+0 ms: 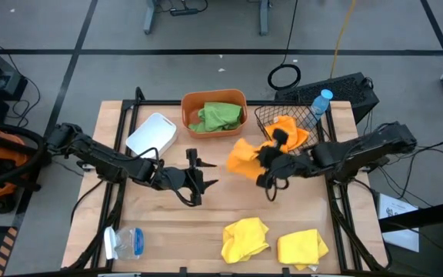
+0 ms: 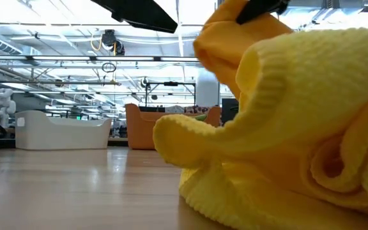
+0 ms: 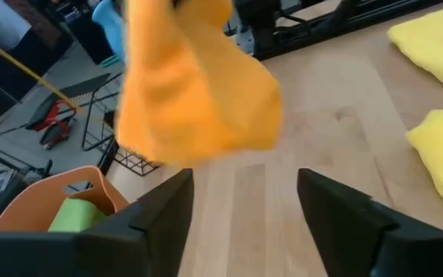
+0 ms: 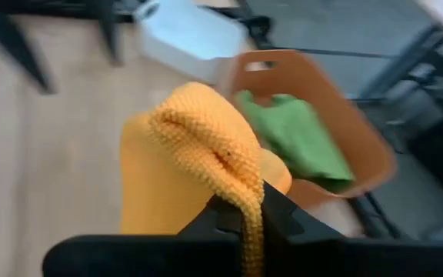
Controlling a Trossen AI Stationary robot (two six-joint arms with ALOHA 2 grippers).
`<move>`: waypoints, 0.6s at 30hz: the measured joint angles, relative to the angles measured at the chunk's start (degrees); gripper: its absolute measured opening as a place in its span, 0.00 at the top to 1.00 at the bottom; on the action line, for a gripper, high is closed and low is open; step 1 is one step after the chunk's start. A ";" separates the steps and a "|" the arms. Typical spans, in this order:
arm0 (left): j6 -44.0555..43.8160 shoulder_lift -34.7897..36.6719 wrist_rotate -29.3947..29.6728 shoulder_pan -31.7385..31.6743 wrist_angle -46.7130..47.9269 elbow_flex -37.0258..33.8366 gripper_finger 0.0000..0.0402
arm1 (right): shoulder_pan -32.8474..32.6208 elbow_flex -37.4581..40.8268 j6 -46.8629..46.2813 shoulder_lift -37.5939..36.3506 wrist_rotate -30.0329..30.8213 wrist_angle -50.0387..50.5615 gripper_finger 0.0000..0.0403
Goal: Sort microfiber towel by color & place in baskets
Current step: Put the orange towel into the wire basket
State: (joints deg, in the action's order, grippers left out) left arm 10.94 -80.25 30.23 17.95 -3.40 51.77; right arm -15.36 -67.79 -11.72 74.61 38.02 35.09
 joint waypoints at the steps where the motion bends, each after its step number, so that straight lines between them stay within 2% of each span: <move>1: -0.14 0.00 0.04 -0.08 -0.02 0.00 0.38 | 0.49 0.00 -0.09 -1.21 1.19 1.05 1.00; 11: -1.67 0.00 0.01 -0.08 -0.02 0.00 0.35 | 9.47 0.00 0.26 -9.99 13.45 9.21 1.00; 18: -1.69 0.00 -1.78 -0.08 -0.02 0.00 0.35 | 17.25 0.00 -4.12 -11.19 14.62 18.36 1.00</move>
State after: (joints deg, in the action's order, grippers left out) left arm 9.26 -80.25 28.45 17.87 -3.42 51.77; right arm 1.89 -67.79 -15.84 63.42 52.64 53.44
